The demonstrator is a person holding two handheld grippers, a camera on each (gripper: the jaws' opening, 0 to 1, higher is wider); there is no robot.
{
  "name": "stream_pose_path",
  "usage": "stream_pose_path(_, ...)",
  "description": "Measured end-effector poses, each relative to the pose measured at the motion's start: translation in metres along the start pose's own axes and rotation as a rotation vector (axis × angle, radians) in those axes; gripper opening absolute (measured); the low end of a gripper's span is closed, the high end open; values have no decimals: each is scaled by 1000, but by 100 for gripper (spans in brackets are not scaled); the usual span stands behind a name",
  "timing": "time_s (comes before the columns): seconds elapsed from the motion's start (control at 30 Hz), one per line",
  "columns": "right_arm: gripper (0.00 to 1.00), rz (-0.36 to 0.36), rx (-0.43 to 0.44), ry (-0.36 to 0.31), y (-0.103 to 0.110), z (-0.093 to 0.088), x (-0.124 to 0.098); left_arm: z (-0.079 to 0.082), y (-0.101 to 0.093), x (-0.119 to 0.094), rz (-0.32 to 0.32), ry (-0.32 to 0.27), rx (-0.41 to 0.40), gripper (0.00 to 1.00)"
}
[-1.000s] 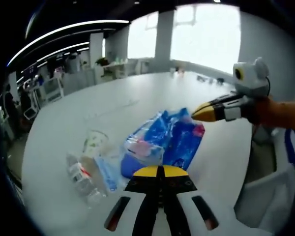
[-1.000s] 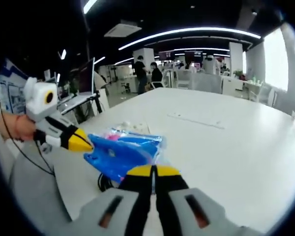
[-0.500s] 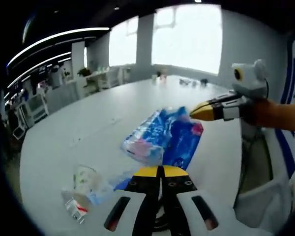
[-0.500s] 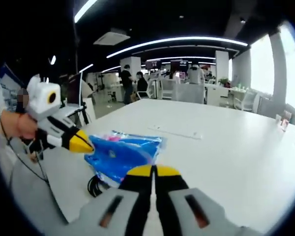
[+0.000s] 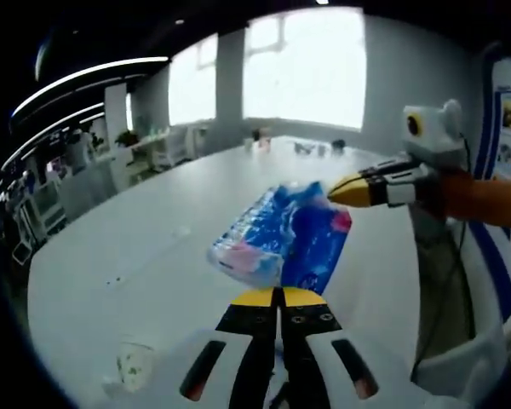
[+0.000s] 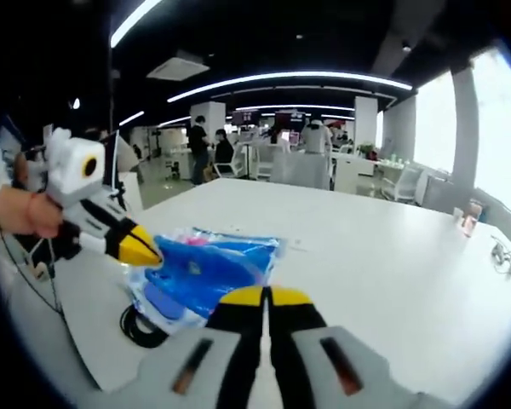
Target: Arrange the tabletop items into an orderly group along one side of the table until the central work area is clear of visible clutter.
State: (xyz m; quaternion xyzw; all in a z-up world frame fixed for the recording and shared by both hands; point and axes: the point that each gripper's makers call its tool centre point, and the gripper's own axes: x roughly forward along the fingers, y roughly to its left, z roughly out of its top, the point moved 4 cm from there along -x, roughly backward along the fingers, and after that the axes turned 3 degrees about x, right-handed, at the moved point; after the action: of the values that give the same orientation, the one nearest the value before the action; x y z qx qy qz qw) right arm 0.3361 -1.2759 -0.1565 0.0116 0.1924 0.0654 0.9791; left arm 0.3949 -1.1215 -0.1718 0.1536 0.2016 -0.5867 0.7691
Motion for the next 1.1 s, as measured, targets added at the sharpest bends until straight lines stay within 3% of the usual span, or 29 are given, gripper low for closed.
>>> stream_pose_path(0.57,0,-45,6,20,-45,-8,19,6,10,54,-16,3,-20,0)
stream_pose_path(1.1,0,-57,50,104,-80,-58,51,-26,20,113,-32,78,-53,0)
